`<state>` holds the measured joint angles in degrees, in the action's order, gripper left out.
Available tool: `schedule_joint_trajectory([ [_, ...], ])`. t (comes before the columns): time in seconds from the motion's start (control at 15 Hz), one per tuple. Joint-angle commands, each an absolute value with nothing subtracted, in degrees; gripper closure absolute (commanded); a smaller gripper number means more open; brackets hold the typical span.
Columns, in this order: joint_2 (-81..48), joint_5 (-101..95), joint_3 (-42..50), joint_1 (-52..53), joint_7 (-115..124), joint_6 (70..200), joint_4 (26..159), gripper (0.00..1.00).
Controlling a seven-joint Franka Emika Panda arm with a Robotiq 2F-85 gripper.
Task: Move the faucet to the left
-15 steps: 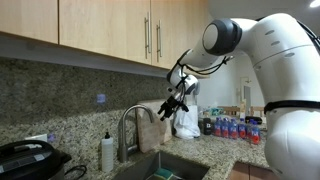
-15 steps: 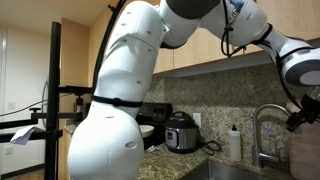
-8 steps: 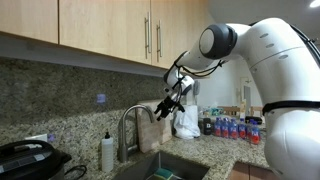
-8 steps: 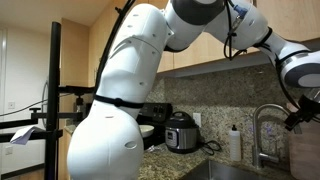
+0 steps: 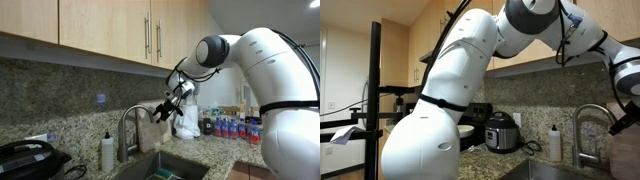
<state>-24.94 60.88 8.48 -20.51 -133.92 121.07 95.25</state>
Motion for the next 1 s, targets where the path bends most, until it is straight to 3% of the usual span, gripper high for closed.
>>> schedule_joint_trajectory([
  [0.0, -27.1, 62.2, 7.2, -23.2, -142.0, 113.5, 92.7, 0.00],
  [0.93, -26.6, 61.6, 7.6, -22.7, -146.9, 108.4, 94.9, 0.00],
])
